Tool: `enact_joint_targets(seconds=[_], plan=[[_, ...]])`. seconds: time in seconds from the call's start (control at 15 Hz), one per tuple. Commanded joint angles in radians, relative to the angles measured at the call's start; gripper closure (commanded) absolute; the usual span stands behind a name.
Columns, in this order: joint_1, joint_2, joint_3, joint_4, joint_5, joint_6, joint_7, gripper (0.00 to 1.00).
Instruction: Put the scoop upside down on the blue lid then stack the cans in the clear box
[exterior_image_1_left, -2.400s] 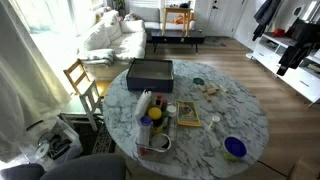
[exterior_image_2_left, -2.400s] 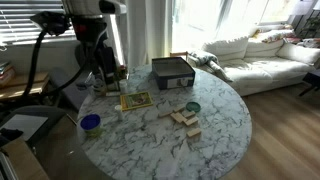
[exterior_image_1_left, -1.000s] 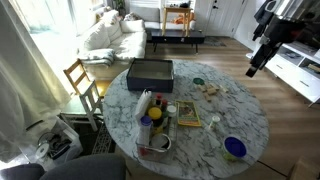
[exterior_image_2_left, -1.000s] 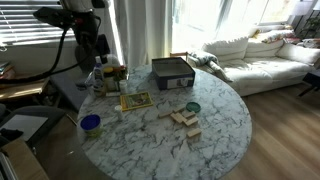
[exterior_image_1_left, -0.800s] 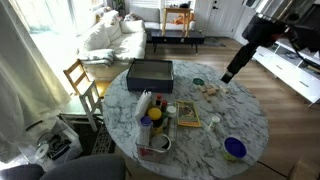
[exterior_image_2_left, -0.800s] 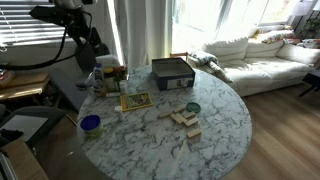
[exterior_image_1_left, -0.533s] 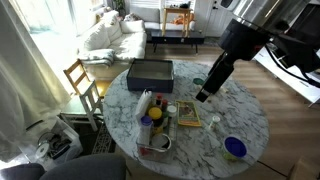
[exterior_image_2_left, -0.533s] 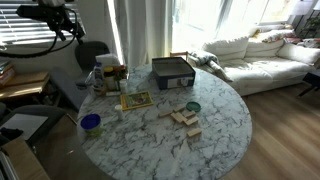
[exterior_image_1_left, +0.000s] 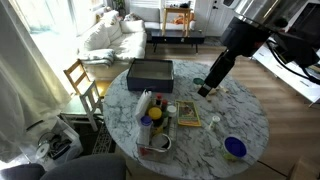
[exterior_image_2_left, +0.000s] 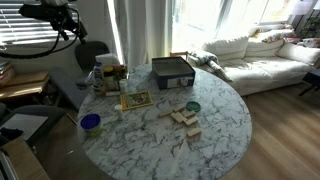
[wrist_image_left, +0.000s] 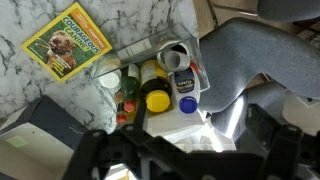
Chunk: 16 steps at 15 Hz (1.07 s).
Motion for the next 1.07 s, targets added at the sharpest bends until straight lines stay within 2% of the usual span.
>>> enact_joint_targets(seconds=[0.0, 0.27, 0.47, 0.73, 1.0], plan=[[0.029, 0.042, -0.015, -0.018, 0.091, 0.040, -0.063, 0.00], [0.066, 0.131, -0.025, -0.067, 0.307, 0.131, -0.219, 0.00], [0.064, 0.210, -0.009, -0.084, 0.403, 0.185, -0.333, 0.00], [0.052, 0.309, 0.026, -0.075, 0.450, 0.264, -0.421, 0.00], [0.044, 0.398, 0.067, -0.048, 0.424, 0.347, -0.414, 0.00]])
